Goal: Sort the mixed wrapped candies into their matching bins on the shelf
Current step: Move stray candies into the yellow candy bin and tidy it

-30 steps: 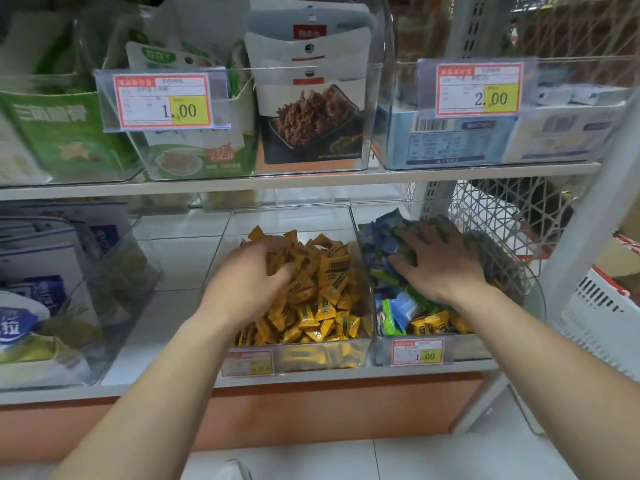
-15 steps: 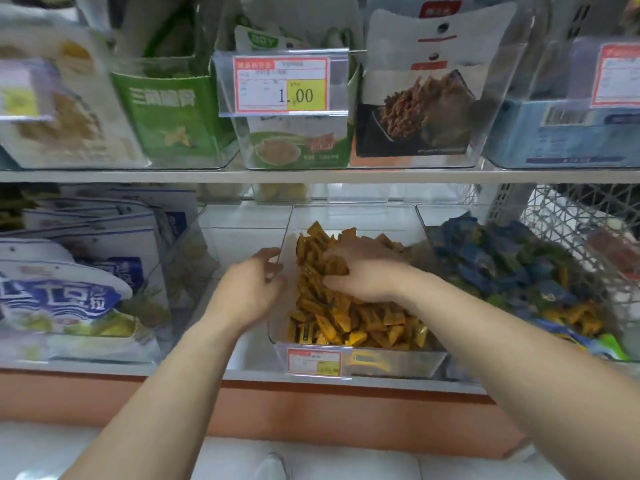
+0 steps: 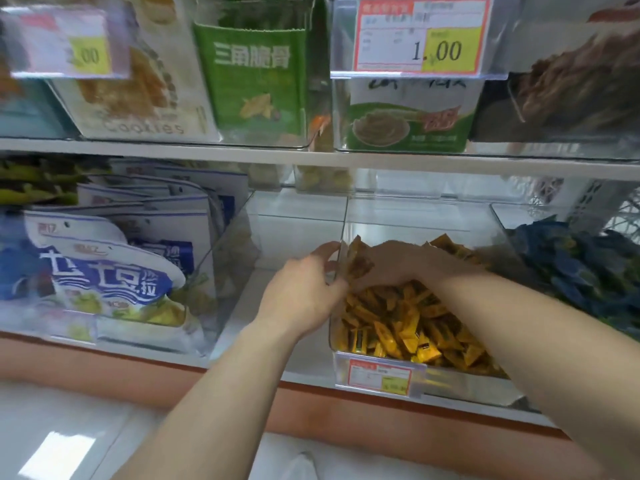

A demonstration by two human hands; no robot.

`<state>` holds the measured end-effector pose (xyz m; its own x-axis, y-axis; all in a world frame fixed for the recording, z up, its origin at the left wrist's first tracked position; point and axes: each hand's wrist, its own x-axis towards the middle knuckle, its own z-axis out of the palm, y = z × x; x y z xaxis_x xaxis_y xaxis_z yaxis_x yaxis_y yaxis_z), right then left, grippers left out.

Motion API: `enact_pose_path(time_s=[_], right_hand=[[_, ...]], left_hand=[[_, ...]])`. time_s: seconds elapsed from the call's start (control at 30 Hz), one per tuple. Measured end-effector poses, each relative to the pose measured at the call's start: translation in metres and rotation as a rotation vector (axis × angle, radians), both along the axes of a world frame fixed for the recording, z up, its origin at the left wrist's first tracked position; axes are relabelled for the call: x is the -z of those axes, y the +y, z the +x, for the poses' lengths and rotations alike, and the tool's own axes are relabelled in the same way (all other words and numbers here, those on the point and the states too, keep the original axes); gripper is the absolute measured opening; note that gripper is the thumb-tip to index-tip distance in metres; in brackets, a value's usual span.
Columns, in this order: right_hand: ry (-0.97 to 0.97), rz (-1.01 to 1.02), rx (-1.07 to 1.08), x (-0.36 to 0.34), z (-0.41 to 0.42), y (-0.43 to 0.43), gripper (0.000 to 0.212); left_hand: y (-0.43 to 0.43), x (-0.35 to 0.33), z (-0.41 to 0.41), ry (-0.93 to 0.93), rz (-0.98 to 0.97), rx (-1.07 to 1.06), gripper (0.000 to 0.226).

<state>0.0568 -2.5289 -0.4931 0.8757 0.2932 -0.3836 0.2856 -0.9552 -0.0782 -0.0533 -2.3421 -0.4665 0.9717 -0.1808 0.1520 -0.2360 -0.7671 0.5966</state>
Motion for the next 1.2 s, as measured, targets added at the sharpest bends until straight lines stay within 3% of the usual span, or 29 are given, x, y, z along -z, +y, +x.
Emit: enact_pose_path(time_s=[0.27,0.33,0.47,0.6,0.73,0.83,1.07,1.2], right_hand=[[-0.008,-0.003,-0.283,-0.021,-0.075,-0.042,0.050],[0.018,0.003,-0.271,-0.032,-0.081,-0.053,0.045],[0.019,-0.134,-0.183,-0.054,-0.073,-0.061,0.061],[-0.106,-0.249,-0.056,-0.059,-0.054,-0.062,0.041],[0.003,-0.352,0.058,-0.051,-0.037,-0.060,0.067],[0.149,-0.238,0.153,-0.041,-0.026,-0.056,0.081],[0.202,0.080,0.288,-0.007,-0.015,-0.050,0.118],[0.153,0.262,0.359,0.011,-0.014,-0.040,0.112]], left_hand=[[0.003,0.002,0.000,0.038,-0.038,0.009,0.059],[0.003,0.004,0.000,0.036,-0.044,0.013,0.057],[0.003,0.007,0.002,0.021,-0.045,0.014,0.052],[0.003,0.008,0.004,0.027,-0.037,0.022,0.055],[0.003,0.010,0.005,0.038,-0.059,0.036,0.054],[0.003,0.012,0.006,0.048,-0.076,0.044,0.054],[0.002,0.011,0.007,0.078,-0.092,0.043,0.058],[-0.002,0.010,0.005,0.104,-0.102,0.056,0.059]])
